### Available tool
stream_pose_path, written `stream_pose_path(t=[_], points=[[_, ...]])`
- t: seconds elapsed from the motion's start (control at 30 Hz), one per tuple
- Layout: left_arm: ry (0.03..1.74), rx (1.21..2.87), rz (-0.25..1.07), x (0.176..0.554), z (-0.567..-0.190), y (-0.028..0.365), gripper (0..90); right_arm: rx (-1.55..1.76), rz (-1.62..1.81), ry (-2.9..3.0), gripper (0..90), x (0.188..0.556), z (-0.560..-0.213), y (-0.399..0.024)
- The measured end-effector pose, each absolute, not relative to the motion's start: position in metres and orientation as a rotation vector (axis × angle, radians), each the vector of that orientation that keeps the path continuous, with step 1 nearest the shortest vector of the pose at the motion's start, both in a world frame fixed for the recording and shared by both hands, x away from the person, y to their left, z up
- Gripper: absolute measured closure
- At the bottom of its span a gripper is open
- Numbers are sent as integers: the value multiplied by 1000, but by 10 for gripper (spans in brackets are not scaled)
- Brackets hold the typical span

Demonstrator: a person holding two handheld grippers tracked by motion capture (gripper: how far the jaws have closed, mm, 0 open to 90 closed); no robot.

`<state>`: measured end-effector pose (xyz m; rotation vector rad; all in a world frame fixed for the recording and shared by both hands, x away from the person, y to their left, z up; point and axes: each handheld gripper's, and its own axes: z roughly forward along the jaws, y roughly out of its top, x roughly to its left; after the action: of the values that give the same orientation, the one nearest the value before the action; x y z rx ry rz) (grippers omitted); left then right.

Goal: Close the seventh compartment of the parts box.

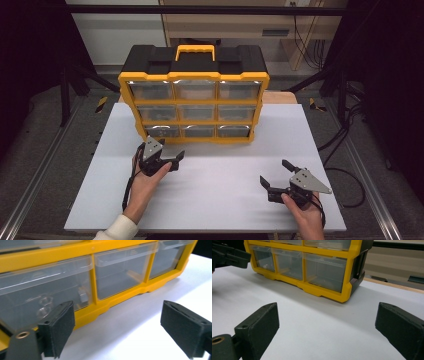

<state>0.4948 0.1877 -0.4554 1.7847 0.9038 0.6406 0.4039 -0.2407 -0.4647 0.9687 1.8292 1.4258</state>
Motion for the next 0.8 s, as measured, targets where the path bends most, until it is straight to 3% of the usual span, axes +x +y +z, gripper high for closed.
stream_pose_path(t=[0.8], points=[[802, 1747, 609, 476, -459, 189, 69, 973, 1402, 1837, 67, 404, -464, -242]])
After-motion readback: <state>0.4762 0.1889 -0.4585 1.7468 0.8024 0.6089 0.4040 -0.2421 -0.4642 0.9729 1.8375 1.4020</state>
